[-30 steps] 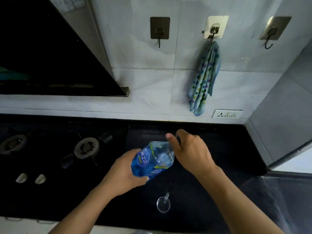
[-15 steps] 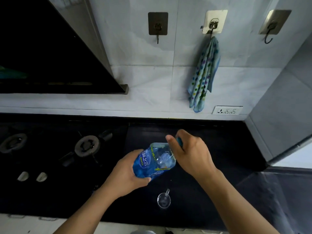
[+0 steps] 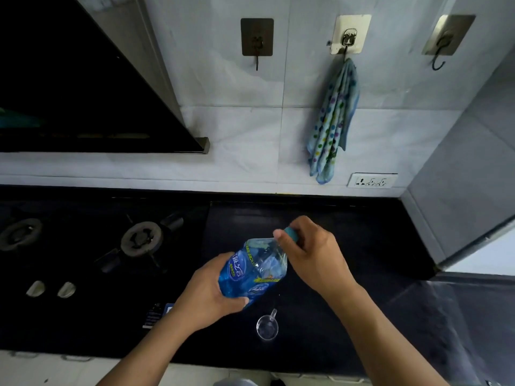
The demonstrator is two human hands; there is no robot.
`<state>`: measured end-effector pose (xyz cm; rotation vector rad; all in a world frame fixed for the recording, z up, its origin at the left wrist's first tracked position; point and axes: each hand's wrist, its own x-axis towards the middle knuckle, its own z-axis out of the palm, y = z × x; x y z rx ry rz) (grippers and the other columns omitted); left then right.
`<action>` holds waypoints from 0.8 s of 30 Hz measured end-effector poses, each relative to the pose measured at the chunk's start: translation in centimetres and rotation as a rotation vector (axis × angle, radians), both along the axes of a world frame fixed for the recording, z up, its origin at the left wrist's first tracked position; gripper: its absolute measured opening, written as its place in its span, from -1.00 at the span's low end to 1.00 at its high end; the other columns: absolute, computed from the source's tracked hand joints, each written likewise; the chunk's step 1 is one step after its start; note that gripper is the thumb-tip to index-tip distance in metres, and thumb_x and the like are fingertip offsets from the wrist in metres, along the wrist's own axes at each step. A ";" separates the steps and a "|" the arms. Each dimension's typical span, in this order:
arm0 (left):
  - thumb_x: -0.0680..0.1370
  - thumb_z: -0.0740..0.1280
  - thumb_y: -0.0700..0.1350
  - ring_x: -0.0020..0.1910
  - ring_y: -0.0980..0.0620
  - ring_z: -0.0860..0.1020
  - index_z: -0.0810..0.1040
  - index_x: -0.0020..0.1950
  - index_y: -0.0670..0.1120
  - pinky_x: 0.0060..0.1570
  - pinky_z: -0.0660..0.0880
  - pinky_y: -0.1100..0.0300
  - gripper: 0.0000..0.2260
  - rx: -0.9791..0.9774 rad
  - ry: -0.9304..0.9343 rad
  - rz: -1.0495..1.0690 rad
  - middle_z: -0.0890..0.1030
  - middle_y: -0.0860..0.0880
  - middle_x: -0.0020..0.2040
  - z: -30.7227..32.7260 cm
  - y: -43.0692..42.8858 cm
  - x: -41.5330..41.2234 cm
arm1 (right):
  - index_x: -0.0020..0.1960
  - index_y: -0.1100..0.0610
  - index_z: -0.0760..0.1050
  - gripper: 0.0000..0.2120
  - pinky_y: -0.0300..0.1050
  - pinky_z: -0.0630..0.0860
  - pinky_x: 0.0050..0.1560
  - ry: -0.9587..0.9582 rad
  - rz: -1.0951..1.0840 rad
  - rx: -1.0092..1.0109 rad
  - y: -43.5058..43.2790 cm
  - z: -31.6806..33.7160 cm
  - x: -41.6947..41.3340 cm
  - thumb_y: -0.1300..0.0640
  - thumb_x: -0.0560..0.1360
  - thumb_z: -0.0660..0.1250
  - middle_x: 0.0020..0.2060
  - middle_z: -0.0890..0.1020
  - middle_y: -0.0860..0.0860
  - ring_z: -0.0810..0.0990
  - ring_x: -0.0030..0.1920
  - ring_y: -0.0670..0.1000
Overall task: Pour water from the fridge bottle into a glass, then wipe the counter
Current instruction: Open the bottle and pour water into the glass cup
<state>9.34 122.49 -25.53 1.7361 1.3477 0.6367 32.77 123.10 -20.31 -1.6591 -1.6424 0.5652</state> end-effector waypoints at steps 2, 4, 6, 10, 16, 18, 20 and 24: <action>0.25 0.61 -0.17 0.06 0.21 0.65 0.52 0.21 0.19 0.08 0.60 0.25 -0.40 -0.005 0.010 -0.003 0.66 0.17 0.08 -0.2 -0.1 -0.1 | -0.21 0.05 0.43 -0.70 -0.26 0.33 -0.48 0.050 0.003 -0.046 0.0 -0.2 0.4 -0.13 0.52 0.38 -0.45 0.46 -0.05 0.40 -0.47 -0.10; 0.25 0.61 -0.15 0.06 0.21 0.65 0.52 0.20 0.21 0.08 0.61 0.22 -0.41 -0.009 0.027 -0.007 0.66 0.16 0.09 -0.5 -0.2 -0.3 | -0.18 0.05 0.47 -0.80 -0.30 0.35 -0.43 0.058 0.054 -0.035 -0.2 -0.1 0.8 -0.01 0.54 0.39 -0.41 0.49 -0.06 0.42 -0.42 -0.11; 0.24 0.60 -0.13 0.04 0.22 0.65 0.52 0.17 0.22 0.06 0.60 0.24 -0.42 -0.009 0.051 0.001 0.65 0.15 0.07 -0.9 -0.2 -0.5 | -0.07 0.05 0.51 -0.93 -0.38 0.37 -0.31 0.048 0.083 0.021 -0.2 -0.1 1.3 0.09 0.55 0.39 -0.28 0.53 -0.10 0.47 -0.29 -0.13; 0.19 0.56 -0.03 0.02 0.22 0.61 0.53 0.16 0.15 0.06 0.58 0.20 -0.45 -0.009 0.157 0.030 0.62 0.14 0.06 -2.2 -0.3 -1.4 | 0.08 0.01 0.53 -0.87 -0.35 0.43 -0.22 -0.017 -0.010 0.015 0.0 -2.1 2.7 0.08 0.54 0.40 -0.11 0.55 -0.09 0.53 -0.22 -0.12; 0.18 0.52 0.02 0.02 0.14 0.57 0.52 0.15 0.07 0.02 0.55 0.20 -0.45 -0.050 0.312 0.061 0.55 0.13 0.03 -5.2 -1.0 -2.3 | 0.21 0.13 0.51 -0.73 -0.05 0.56 -0.12 -0.181 -0.015 -0.281 -1.4 -9.8 2.0 0.10 0.54 0.39 0.01 0.55 0.05 0.57 -0.10 0.06; 0.19 0.52 0.03 0.01 0.11 0.56 0.51 0.14 0.06 0.01 0.55 0.16 -0.46 -0.057 0.379 0.060 0.53 0.11 0.02 -6.1 -1.2 -2.4 | 0.20 0.13 0.51 -0.75 -0.10 0.55 -0.15 -0.195 0.005 -0.350 -2.2 -12.2 1.5 0.14 0.54 0.37 0.00 0.52 0.05 0.56 -0.13 0.04; 0.18 0.50 0.07 0.01 0.09 0.56 0.49 0.14 0.07 0.00 0.56 0.11 -0.45 -0.078 0.438 0.053 0.52 0.11 0.00 -7.0 -1.5 -2.5 | 0.19 0.14 0.50 -0.77 -0.13 0.55 -0.16 -0.225 0.018 -0.423 -2.8 -14.1 1.1 0.19 0.54 0.35 0.04 0.51 0.07 0.59 -0.11 0.07; 0.16 0.44 0.12 0.01 0.04 0.57 0.45 0.15 0.11 -0.01 0.58 0.07 -0.43 -0.099 0.552 0.007 0.52 0.10 0.01 -8.6 -2.2 -2.7 | 0.20 0.15 0.49 -0.80 -0.08 0.60 -0.05 -0.317 0.052 -0.549 -3.8 -16.5 1.1 0.18 0.57 0.31 0.13 0.48 0.06 0.63 0.01 0.12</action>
